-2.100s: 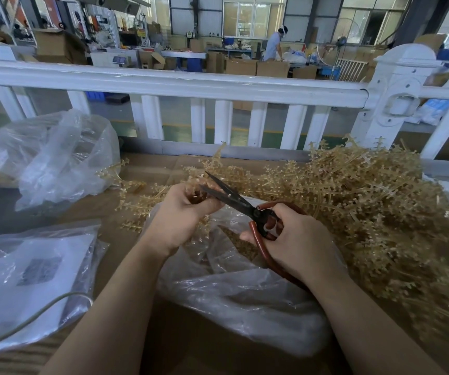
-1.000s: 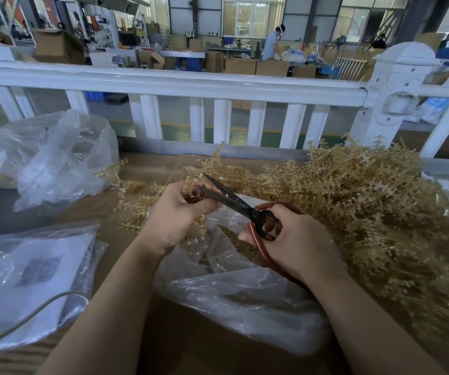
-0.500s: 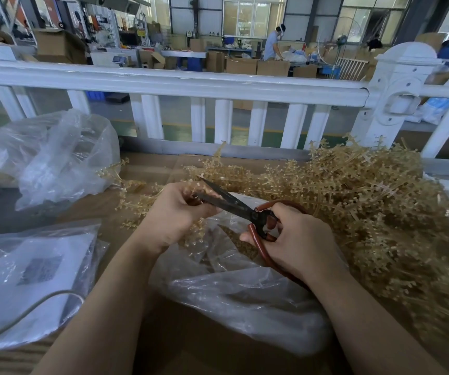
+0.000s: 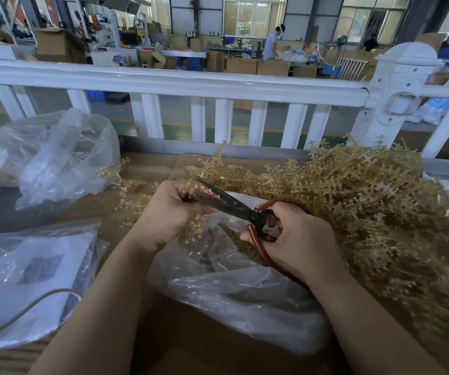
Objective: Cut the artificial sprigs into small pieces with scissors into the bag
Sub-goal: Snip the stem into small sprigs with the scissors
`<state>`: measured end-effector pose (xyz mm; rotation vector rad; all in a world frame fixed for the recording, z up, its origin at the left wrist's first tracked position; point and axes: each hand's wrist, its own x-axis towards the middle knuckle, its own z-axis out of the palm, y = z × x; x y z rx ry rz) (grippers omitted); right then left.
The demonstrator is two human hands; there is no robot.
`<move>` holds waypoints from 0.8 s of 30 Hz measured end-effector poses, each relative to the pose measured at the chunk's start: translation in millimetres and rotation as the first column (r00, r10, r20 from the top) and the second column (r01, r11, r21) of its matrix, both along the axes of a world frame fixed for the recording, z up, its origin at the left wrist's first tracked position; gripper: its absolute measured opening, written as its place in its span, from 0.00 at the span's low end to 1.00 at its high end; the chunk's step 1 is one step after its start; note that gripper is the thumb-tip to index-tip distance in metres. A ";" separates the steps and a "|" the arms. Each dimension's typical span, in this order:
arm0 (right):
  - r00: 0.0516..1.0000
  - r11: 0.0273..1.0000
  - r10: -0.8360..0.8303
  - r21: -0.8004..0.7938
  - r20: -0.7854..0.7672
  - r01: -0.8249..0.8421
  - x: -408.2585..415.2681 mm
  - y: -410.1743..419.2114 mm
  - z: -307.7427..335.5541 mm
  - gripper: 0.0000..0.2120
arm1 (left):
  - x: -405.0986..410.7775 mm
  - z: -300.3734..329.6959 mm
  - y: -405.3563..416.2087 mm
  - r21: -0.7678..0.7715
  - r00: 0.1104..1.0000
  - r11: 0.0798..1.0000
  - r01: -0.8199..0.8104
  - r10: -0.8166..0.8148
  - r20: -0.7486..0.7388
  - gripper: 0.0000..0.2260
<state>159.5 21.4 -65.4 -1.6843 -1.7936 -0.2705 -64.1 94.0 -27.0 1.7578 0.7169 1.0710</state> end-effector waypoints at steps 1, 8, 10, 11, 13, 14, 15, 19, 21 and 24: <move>1.000 1.000 0.004 0.000 -0.003 -0.004 0.0 0.0 -0.2 0.28 | 0.2 0.4 -0.3 -0.003 1.000 1.000 -0.003 0.003 -0.002 0.10; 0.999 1.000 0.024 0.002 -0.035 -0.024 0.3 -0.5 -1.0 0.33 | 0.6 2.2 -1.2 -0.033 1.000 0.999 -0.025 0.025 -0.004 0.11; 0.999 0.999 0.025 0.025 -0.026 -0.025 0.4 -1.4 0.0 0.34 | 0.5 2.1 -0.9 -0.033 1.000 0.999 -0.028 0.027 -0.011 0.11; 1.000 0.999 0.020 0.044 -0.017 -0.019 0.1 -1.9 1.1 0.33 | 0.4 2.5 -1.2 -0.031 0.999 0.999 -0.029 0.029 -0.018 0.11; 1.000 0.998 -0.001 0.068 0.000 0.001 -0.7 -2.4 2.9 0.30 | -0.3 3.1 -2.0 -0.034 1.000 0.999 -0.026 0.025 -0.019 0.12; 1.000 0.997 -0.005 0.072 0.006 0.004 -1.1 -2.2 3.1 0.29 | -0.5 2.9 -1.9 -0.039 1.000 0.999 -0.023 0.023 -0.011 0.11; 1.000 0.997 -0.003 0.075 0.009 0.003 -1.3 -2.3 2.7 0.29 | -0.5 3.0 -2.0 -0.049 1.000 0.999 -0.021 0.020 -0.003 0.10; 1.000 0.996 0.008 0.086 -0.027 -0.006 -0.8 -2.9 1.7 0.28 | 0.6 2.2 -0.5 -0.080 0.999 0.997 0.003 0.000 0.032 0.06; 0.999 0.997 0.005 0.078 -0.047 -0.001 -0.2 -1.8 0.0 0.28 | 0.2 1.6 -0.3 -0.106 0.996 0.994 0.035 -0.026 0.087 0.05; 0.999 0.997 -0.015 0.079 -0.049 0.019 1.0 -0.2 -3.1 0.29 | -0.6 1.2 -0.7 -0.144 0.981 0.984 0.109 -0.083 0.173 0.02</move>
